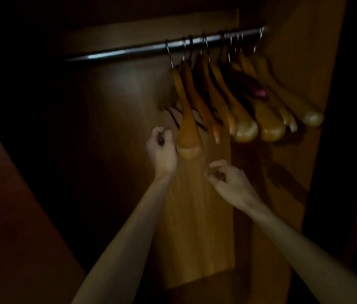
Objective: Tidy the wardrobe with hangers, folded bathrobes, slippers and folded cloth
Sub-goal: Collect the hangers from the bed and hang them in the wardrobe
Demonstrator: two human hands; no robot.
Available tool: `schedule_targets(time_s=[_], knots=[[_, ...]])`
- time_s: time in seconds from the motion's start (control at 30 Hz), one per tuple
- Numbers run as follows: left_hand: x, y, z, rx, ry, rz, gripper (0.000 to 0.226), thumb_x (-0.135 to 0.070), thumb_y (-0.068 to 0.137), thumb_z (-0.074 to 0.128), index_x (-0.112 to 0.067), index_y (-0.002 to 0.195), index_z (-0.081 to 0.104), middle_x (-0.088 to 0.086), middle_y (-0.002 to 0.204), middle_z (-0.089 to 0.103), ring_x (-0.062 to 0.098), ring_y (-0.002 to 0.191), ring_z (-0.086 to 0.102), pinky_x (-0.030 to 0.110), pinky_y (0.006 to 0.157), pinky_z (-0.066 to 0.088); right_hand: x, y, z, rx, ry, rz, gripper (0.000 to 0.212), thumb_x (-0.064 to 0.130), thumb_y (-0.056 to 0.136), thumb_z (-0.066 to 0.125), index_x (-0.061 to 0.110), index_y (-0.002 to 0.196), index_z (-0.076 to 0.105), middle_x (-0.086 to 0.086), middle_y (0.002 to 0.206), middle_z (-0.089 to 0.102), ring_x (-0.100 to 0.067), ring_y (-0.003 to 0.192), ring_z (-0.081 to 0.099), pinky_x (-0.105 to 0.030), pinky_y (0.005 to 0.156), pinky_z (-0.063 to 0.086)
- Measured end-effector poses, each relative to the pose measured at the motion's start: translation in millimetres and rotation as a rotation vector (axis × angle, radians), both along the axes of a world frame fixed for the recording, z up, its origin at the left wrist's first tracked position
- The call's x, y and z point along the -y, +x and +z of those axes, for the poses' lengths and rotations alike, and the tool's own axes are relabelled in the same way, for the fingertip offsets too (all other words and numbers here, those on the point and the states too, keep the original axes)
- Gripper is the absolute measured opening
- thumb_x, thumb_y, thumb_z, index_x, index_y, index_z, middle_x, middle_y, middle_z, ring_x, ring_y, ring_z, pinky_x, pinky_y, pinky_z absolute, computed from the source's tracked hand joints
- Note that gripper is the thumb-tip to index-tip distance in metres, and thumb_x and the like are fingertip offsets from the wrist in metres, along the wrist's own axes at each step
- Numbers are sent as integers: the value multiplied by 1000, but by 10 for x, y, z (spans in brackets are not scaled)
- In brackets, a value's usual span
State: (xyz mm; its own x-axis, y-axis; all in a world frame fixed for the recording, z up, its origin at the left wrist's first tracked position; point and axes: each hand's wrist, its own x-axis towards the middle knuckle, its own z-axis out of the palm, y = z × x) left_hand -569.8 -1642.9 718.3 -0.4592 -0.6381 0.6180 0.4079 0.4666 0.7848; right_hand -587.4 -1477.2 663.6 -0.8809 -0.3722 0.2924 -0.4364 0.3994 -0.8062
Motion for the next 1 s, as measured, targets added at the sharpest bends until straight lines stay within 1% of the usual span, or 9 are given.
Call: schedule_targets(time_s=[0.1, 0.2, 0.3, 0.4, 0.53, 0.63, 0.73, 0.87, 1.0], knots=[[-191, 169, -553, 59, -97, -8, 26, -8, 97, 52, -15, 72, 53, -11, 62, 48, 0, 55, 46, 19, 57, 41, -255, 59, -488, 88, 125, 23, 28, 39, 95, 60, 30, 121, 61, 10, 106, 67, -9, 88, 66, -30, 80, 56], [-479, 321, -1203, 230, -147, -89, 37, -9, 95, 56, -27, 64, 47, -15, 56, 45, 0, 51, 42, 21, 52, 38, -581, 239, -985, 194, 222, 26, 23, 35, 94, 61, 30, 115, 67, 9, 111, 66, -10, 102, 62, -30, 90, 52], [-859, 437, -1962, 467, -171, -243, 28, -9, 94, 58, -18, 67, 55, -5, 62, 53, 5, 57, 47, 23, 55, 40, -945, 441, -1565, 325, 296, 30, 21, 34, 93, 61, 26, 111, 70, 8, 112, 67, -11, 104, 62, -29, 94, 51], [-1294, 515, -2679, 687, -154, -390, 23, -14, 94, 58, -4, 74, 62, 0, 64, 57, 10, 59, 52, 27, 57, 43, -1412, 646, -2202, 454, 366, 2, 17, 37, 92, 61, 28, 103, 71, 9, 105, 68, -12, 99, 64, -29, 88, 53], [-1881, 645, -3432, 941, -196, -622, 28, -23, 97, 58, -4, 76, 62, 6, 62, 58, 16, 58, 52, 32, 56, 42, -2047, 960, -2823, 574, 420, -95, 18, 24, 93, 63, 19, 109, 70, 6, 101, 62, -10, 98, 61, -22, 78, 43], [-2298, 725, -3890, 1115, -281, -816, 29, -21, 98, 58, -7, 73, 60, 2, 58, 56, 4, 46, 47, 24, 49, 38, -2441, 1269, -3150, 688, 377, -234, 21, 20, 93, 63, 12, 111, 71, 1, 104, 67, -9, 96, 59, -27, 86, 47], [-2692, 799, -4275, 1313, -424, -1068, 20, -17, 97, 62, -9, 79, 65, -1, 59, 59, -4, 39, 47, 19, 46, 39, -2761, 1625, -3465, 804, 353, -391, 18, 20, 92, 64, 12, 105, 73, -4, 107, 72, -17, 104, 66, -31, 95, 48], [-3088, 936, -4717, 1488, -707, -1335, 11, -16, 97, 60, -11, 90, 68, 0, 67, 67, -2, 42, 54, 16, 47, 44, -2961, 2142, -3779, 959, 286, -618, 20, 17, 89, 61, 9, 100, 76, -7, 108, 74, -22, 105, 66, -29, 94, 45], [-3369, 1192, -5111, 1640, -957, -1454, 14, -19, 95, 60, -19, 84, 67, -1, 67, 71, 11, 52, 61, 23, 55, 49, -2948, 2810, -4136, 1149, 91, -872, 18, 13, 88, 60, 9, 94, 77, -9, 95, 76, -24, 91, 70, -37, 89, 55]])
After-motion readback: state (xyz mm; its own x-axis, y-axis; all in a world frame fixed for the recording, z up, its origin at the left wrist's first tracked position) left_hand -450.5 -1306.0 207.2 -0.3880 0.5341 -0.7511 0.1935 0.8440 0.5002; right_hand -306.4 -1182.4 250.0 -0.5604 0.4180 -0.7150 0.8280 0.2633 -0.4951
